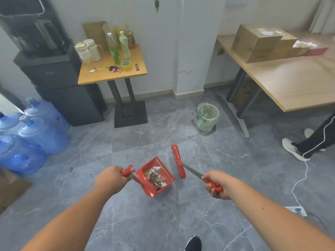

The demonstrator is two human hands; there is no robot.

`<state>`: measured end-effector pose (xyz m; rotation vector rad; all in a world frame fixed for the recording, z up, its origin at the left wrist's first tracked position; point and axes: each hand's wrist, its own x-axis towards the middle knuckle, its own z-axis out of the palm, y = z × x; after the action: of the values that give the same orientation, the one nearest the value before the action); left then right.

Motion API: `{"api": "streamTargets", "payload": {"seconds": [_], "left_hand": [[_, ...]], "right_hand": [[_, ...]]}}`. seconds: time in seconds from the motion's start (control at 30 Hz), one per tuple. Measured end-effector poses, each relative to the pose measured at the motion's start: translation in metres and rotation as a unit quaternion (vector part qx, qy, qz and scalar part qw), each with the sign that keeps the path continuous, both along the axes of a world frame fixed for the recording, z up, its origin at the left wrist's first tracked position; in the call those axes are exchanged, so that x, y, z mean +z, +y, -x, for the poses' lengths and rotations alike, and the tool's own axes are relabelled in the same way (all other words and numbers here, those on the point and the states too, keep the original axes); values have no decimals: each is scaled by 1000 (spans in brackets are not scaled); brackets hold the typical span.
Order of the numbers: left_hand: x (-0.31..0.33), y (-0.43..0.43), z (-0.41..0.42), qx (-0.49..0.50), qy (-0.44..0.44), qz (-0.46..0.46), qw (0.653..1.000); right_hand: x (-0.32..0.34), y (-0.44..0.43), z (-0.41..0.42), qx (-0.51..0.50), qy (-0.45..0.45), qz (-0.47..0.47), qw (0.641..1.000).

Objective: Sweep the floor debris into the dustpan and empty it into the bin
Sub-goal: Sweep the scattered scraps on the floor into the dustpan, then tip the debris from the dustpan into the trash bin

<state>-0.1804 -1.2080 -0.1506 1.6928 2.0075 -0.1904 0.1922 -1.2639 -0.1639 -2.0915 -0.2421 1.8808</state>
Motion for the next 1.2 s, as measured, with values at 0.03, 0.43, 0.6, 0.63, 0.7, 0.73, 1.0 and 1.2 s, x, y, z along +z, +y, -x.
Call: {"api": "streamTargets", "payload": {"seconds": [0.03, 0.43, 0.6, 0.63, 0.7, 0.73, 1.0, 1.2], "left_hand": [[4, 5, -14, -2, -1, -5, 1000], [47, 49, -155, 10, -45, -90, 995], [71, 69, -203, -7, -58, -128, 990], [75, 73, -211, -10, -54, -133, 990], [83, 82, -228, -15, -50, -144, 988], [87, 88, -236, -16, -51, -149, 987], [111, 168, -286, -15, -73, -165, 983], [114, 260, -318, -54, -64, -190, 978]], "right_hand": [[2, 2, -14, -9, 5, -4, 1000], [23, 4, -160, -76, -7, -60, 995], [35, 5, -197, -94, -29, -81, 992], [37, 6, -203, -97, -33, -85, 991], [42, 11, -213, -107, -40, -93, 989], [45, 14, -218, -113, -43, -99, 988], [53, 60, -251, -142, -62, -104, 982], [62, 130, -277, -151, -82, -101, 980]]}}
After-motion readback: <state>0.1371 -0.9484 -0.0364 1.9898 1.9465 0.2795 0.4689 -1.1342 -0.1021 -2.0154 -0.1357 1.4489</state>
